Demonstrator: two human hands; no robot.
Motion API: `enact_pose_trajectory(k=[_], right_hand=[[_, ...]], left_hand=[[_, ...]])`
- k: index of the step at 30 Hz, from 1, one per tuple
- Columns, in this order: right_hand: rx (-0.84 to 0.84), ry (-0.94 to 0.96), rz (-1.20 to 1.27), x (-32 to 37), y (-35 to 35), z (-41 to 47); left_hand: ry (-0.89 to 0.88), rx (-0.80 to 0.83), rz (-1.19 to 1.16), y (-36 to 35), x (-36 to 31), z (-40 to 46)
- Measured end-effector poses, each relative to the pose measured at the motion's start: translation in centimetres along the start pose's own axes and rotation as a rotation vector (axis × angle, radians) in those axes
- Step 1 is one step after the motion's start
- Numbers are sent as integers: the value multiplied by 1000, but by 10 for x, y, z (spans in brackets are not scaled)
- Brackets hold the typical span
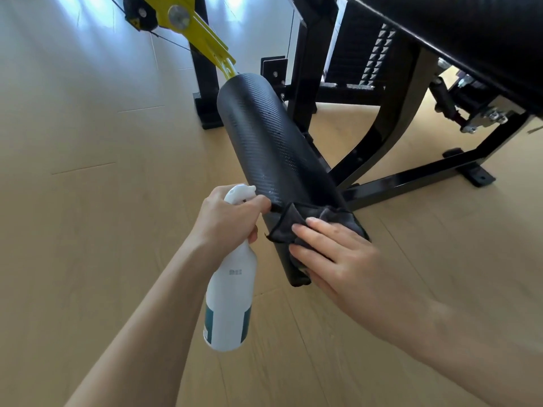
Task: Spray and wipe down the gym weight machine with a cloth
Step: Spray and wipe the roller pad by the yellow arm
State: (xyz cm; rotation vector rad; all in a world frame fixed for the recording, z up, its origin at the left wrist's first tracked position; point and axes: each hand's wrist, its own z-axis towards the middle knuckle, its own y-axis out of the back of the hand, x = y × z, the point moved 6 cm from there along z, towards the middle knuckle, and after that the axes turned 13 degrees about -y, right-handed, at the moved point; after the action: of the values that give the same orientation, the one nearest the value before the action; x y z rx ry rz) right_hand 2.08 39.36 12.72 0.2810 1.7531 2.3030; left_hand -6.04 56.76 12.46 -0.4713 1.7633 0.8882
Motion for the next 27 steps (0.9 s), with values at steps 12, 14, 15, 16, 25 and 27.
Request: enact_pose_trajectory(k=[12,14,15,16,25,27], right_hand=[[-10,-26,-144,32,-32,45],[18,11,-192,32,-27,23],[30,37,-212,32,-26,13],[41,66,-222,31,-23,4],[33,-180,114,-23,-12,62],[57,-241,209,-32,-18,90]], left_hand=[[-30,26,20,-1,7,9],[-50,32,23,-3,8,12],[-57,34,23,-4,8,12],[-59,40,21,-5,9,13],[-70,24,-6,-12,-1,10],[-68,14,-10,-15,-2,9]])
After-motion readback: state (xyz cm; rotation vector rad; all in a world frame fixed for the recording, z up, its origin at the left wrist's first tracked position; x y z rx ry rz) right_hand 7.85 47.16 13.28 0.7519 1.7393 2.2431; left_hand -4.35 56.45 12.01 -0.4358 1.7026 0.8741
